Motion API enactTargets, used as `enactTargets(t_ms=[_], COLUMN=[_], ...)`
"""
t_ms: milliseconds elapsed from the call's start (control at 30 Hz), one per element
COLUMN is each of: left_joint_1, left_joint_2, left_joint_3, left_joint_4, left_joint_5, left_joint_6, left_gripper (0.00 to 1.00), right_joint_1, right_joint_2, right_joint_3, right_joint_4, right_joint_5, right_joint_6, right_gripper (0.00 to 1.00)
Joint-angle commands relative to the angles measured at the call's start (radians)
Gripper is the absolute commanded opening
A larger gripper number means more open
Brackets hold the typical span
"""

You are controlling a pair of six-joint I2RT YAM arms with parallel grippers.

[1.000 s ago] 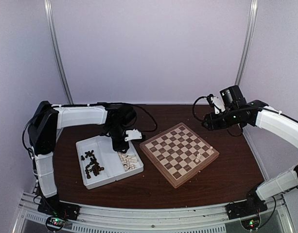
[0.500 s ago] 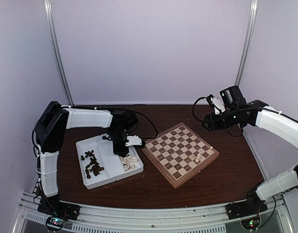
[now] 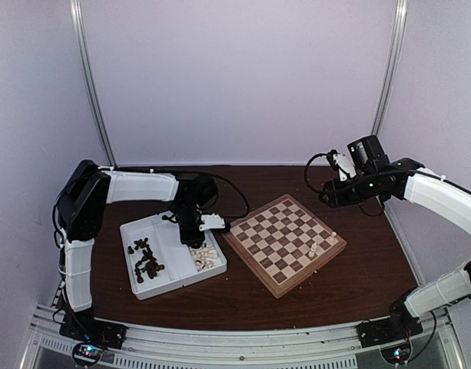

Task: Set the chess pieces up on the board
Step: Pick up the chess piece from the storage box.

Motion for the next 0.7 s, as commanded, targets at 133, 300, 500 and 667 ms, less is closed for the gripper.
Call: enactTargets(t_ms=[133, 300, 500, 667], left_joint_1=[0.009, 0.01, 0.024, 0.027], left_joint_2=[-0.074, -0.094, -0.153, -0.244], left_joint_3=[0.031, 0.038, -0.011, -0.103], left_joint_4=[-0.007, -0.032, 0.006, 0.209], left_joint_5=[0.069, 0.077, 0.158, 0.319], left_joint_6=[-0.142, -0.275, -0.46, -0.665], left_gripper=[0.18, 0.17, 0.12, 0.17], right_joint_1=[0.002, 0.002, 0.027, 0.082], right_joint_2=[-0.003, -0.004, -0.003, -0.024], right_joint_3=[0.025, 0.018, 0.007, -0.037], right_joint_4=[0.008, 0.02, 0.044, 0.149], right_joint_5=[-0.024, -0.035, -0.028, -0.076], right_joint_6=[0.011, 0.015, 0.015, 0.037], right_gripper=[0.47, 0.47, 0.48, 0.48])
